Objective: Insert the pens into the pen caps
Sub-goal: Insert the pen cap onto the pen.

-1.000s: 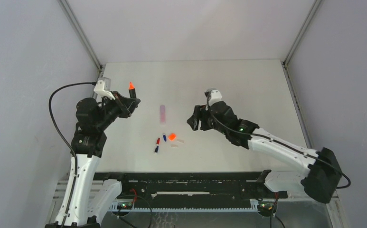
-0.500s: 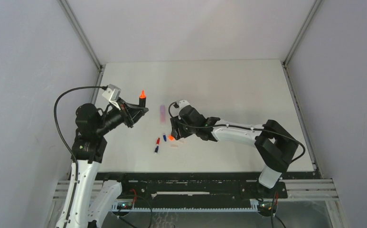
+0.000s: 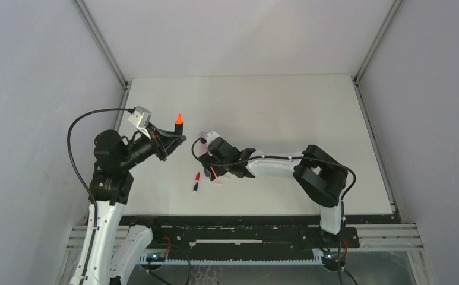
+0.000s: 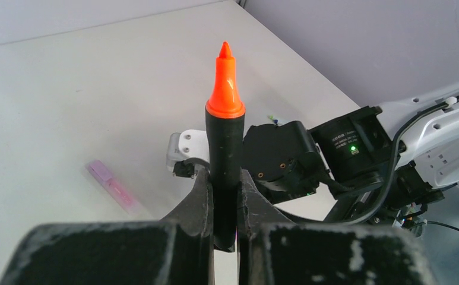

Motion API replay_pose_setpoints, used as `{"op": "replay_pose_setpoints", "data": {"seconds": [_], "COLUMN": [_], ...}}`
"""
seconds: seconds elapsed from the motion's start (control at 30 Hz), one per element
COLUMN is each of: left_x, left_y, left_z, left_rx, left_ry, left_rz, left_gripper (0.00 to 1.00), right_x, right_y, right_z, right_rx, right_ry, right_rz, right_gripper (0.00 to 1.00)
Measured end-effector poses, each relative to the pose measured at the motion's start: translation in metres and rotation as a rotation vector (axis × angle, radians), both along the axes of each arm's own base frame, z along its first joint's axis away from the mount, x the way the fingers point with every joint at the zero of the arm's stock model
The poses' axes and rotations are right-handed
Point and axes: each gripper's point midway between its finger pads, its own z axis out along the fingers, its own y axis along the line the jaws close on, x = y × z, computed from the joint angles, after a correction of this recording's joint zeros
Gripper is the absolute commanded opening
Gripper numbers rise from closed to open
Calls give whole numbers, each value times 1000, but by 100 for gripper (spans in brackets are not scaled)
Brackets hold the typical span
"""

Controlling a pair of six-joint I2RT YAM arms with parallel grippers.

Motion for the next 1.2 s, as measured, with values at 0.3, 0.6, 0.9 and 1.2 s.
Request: {"op": "replay_pose_setpoints", "data": {"seconds": [0.3, 0.6, 0.9, 1.2], "left_x": [0, 0, 0, 0], "left_y": [0, 0, 0, 0], "left_z": [0, 0, 0, 0], "left_rx": [0, 0, 0, 0], "left_ry": [0, -1, 0, -1], "left_rz": [-2, -2, -2, -2], "left_gripper": [0, 0, 0, 0], "right_x": [7, 4, 10, 18], "right_y": [4, 6, 2, -10], "right_z": [-10, -24, -31, -27], "right_rx": [-67, -116, -167, -203], "right_ry": [-50, -55, -76, -94], "right_rz": [29, 58, 42, 2], "right_gripper": [54, 46, 31, 23]}}
